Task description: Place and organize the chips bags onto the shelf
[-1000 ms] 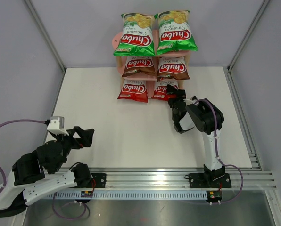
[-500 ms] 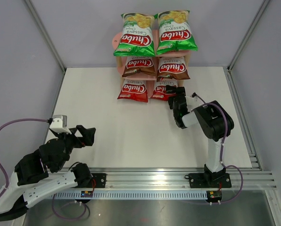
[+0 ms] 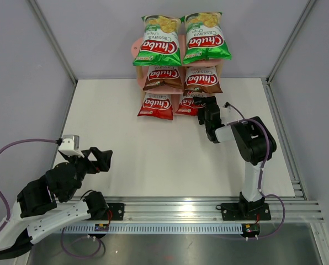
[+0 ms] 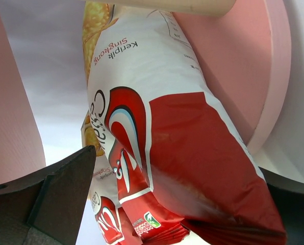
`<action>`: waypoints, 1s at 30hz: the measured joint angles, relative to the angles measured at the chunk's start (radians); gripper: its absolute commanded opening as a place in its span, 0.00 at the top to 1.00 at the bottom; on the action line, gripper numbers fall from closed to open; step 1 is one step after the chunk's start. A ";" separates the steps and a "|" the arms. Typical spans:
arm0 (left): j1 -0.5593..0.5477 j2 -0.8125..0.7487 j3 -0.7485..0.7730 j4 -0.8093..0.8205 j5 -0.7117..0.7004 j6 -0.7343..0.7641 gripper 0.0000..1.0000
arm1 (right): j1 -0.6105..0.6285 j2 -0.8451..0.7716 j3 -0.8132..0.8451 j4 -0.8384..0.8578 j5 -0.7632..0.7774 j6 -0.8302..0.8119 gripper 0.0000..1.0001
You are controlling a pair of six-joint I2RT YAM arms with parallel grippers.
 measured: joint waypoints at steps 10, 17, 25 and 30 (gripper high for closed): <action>0.001 0.000 0.000 0.000 0.001 0.003 0.01 | -0.010 -0.052 -0.022 -0.072 -0.046 -0.024 0.01; 0.002 0.001 0.000 0.000 0.001 0.003 0.01 | -0.016 -0.097 -0.111 -0.118 -0.065 -0.038 0.00; 0.011 0.027 0.000 0.001 0.001 0.003 0.01 | -0.041 -0.210 -0.205 -0.120 -0.077 -0.083 0.00; 0.030 0.075 0.000 0.006 0.010 0.007 0.01 | -0.052 -0.365 -0.288 -0.117 -0.094 -0.166 0.01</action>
